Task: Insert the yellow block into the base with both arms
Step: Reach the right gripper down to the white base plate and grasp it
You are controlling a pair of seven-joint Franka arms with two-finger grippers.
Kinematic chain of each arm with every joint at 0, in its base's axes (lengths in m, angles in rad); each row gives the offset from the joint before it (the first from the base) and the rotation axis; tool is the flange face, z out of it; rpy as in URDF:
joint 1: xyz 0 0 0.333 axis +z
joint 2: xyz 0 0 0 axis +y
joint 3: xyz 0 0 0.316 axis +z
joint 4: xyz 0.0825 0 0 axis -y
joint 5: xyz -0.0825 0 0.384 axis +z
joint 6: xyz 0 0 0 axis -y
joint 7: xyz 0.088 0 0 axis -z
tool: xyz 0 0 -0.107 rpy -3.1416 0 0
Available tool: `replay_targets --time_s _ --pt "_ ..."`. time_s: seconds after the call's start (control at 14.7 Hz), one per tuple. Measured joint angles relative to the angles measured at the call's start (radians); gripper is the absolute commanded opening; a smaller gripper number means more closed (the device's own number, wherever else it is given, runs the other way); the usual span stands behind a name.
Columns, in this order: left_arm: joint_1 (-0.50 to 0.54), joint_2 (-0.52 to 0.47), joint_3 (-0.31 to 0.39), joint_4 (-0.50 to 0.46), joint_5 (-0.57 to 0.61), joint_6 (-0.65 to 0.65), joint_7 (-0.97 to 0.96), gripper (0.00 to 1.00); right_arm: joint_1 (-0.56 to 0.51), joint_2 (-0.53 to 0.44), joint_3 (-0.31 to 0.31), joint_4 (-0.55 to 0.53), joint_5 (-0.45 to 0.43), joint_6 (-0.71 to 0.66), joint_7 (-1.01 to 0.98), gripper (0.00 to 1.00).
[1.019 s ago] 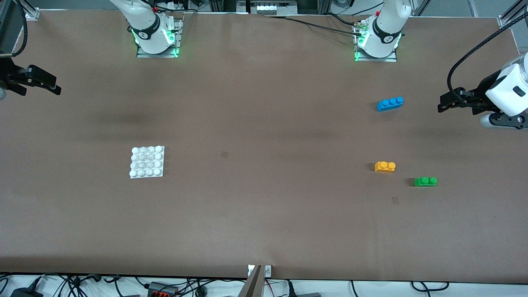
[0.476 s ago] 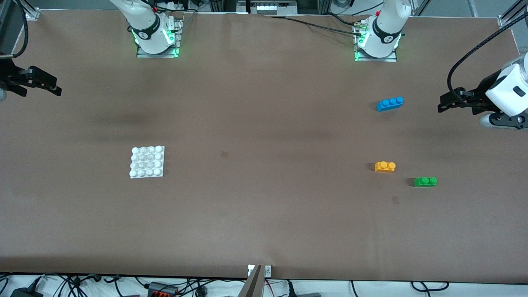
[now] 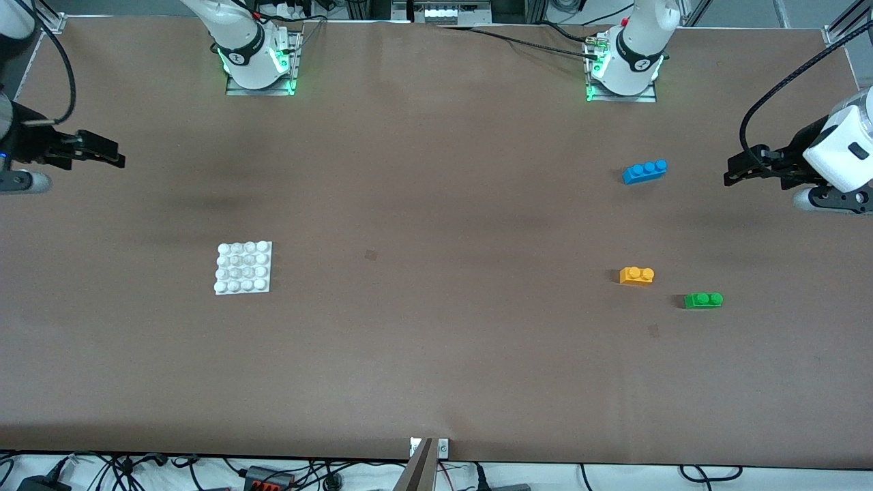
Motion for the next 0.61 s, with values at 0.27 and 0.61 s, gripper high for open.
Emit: replay_targets --time_s 0.27,0.61 --pt "0.0 0.0 0.0 0.0 0.0 -0.001 0.0 1.0 0.07 0.122 0.003 0.095 0.001 -0.001 0.0 1.0" --pt "0.0 0.0 0.0 0.0 0.0 -0.003 0.0 1.0 0.132 0.312 0.004 0.142 0.001 0.149 0.01 1.0"
